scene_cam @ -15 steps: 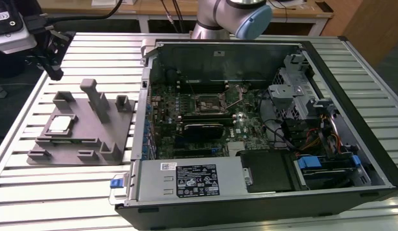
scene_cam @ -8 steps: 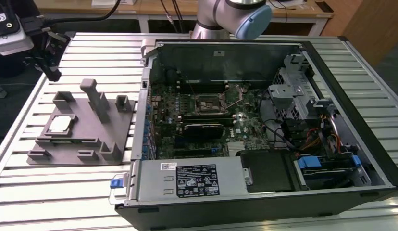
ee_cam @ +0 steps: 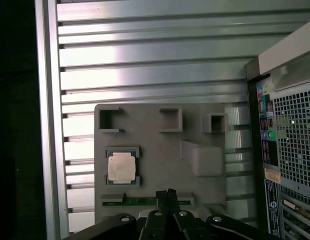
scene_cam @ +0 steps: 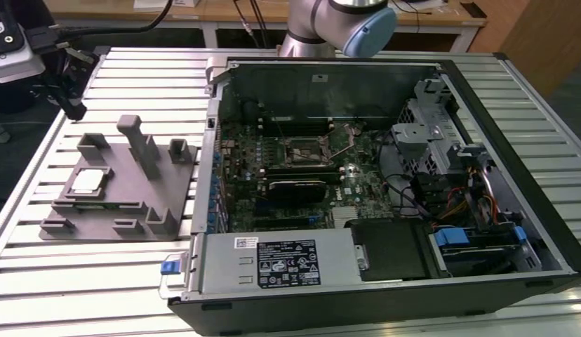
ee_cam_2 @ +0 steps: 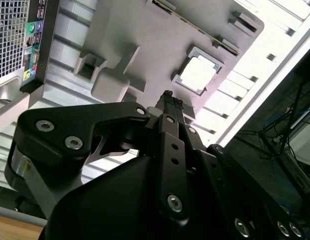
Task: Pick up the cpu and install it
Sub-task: 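Reach for the cpu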
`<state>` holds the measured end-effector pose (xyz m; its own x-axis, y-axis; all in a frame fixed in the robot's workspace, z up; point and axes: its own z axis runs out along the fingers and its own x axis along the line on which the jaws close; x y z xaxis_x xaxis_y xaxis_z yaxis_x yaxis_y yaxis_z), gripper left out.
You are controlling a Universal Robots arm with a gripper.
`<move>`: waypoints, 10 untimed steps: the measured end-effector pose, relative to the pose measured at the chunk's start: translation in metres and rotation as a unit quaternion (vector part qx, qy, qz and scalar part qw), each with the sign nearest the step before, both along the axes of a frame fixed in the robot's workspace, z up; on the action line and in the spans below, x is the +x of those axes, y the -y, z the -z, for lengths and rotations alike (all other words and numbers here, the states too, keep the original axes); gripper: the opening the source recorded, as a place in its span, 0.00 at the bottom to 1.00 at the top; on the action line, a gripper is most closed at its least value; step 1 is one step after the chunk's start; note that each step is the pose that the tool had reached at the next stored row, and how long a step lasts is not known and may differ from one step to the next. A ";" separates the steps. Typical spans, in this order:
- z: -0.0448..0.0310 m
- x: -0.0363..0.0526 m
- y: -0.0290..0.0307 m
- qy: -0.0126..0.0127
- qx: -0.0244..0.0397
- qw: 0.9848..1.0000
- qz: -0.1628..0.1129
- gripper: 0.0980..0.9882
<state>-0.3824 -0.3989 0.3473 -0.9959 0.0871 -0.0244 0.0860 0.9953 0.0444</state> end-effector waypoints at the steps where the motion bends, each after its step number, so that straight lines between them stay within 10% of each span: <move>1: 0.0003 -0.0006 0.0000 0.000 0.000 1.000 0.000 0.01; 10: 0.0030 -0.0067 0.0000 0.000 0.000 1.000 0.000 0.01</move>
